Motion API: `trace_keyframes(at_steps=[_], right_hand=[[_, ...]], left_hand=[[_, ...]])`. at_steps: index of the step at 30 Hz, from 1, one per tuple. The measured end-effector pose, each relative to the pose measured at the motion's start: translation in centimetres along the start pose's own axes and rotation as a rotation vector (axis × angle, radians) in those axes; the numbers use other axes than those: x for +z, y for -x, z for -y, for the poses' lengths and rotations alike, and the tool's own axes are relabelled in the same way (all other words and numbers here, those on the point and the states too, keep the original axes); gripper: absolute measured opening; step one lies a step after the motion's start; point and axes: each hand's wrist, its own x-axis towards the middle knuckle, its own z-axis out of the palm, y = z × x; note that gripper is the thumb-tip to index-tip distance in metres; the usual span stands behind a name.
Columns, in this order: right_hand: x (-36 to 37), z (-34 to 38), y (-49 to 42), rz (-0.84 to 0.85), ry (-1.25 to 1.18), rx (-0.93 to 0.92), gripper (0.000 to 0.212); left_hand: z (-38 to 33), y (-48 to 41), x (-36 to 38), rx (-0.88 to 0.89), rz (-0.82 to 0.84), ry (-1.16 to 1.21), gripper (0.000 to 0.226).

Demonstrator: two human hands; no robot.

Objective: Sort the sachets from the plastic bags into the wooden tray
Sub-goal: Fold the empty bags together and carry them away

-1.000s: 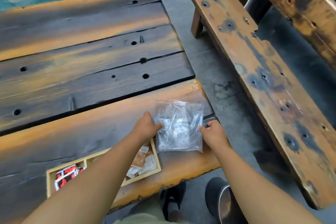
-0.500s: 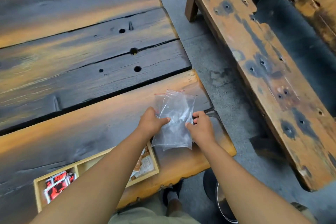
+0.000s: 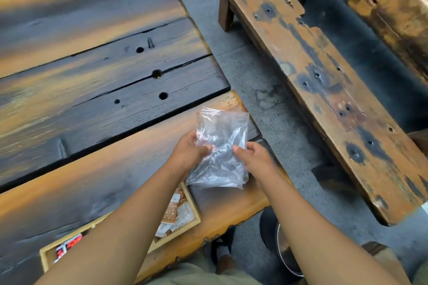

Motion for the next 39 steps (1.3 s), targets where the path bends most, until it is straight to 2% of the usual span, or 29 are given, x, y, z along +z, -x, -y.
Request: trace_keyframes(at_steps=[2,4,6,9,15,18,22,25,30,34,39], right_hand=[[-1.3,0.1,1.1,0.051,-0.113,0.071,0.049],[-2.9,0.1,2.3,0.093,-0.258,0.102,0.032],[-4.4,-0.4,3.4,0.058,-0.334,0.077,0.023],[-6.5,-1.8,4.8,-0.063,-0.316,0.037,0.011],[-11.7,-5.8,7.2,-0.249,-0.319,-0.027,0.017],[-15.0,-8.3,8.6,-0.309,-0.317,-0.033,0.025],[-20.6,-13.2,11.0,-0.399,-0.359,-0.008,0.023],[-24.0,-17.5,13.0,-0.439,-0.387,0.043,0.023],[-27.0,-26.0,14.6,-0.557,-0.496,0.128,0.029],[-27.3,-32.7,13.6,-0.628,-0.596,0.24,0.027],[-26.3,-40.6,9.9,-0.686,-0.664,0.37,0.024]], left_hand=[[-0.9,0.5,0.8,0.014,0.069,0.031,0.033],[-1.4,0.9,2.1,0.022,0.128,0.049,0.033],[-1.5,1.2,3.5,0.037,0.162,0.006,0.032],[-1.2,1.3,5.8,0.078,0.189,-0.126,0.032],[-0.5,2.9,12.6,0.179,0.223,-0.423,0.017],[0.8,4.1,16.5,0.17,0.248,-0.454,0.008],[3.0,6.8,22.3,0.11,0.308,-0.511,0.025],[5.4,8.2,26.1,0.065,0.392,-0.567,0.026],[11.4,8.6,32.5,-0.038,0.475,-0.634,0.015],[16.9,7.1,36.6,-0.11,0.487,-0.736,0.018],[23.8,1.5,39.6,-0.173,0.587,-0.957,0.017]])
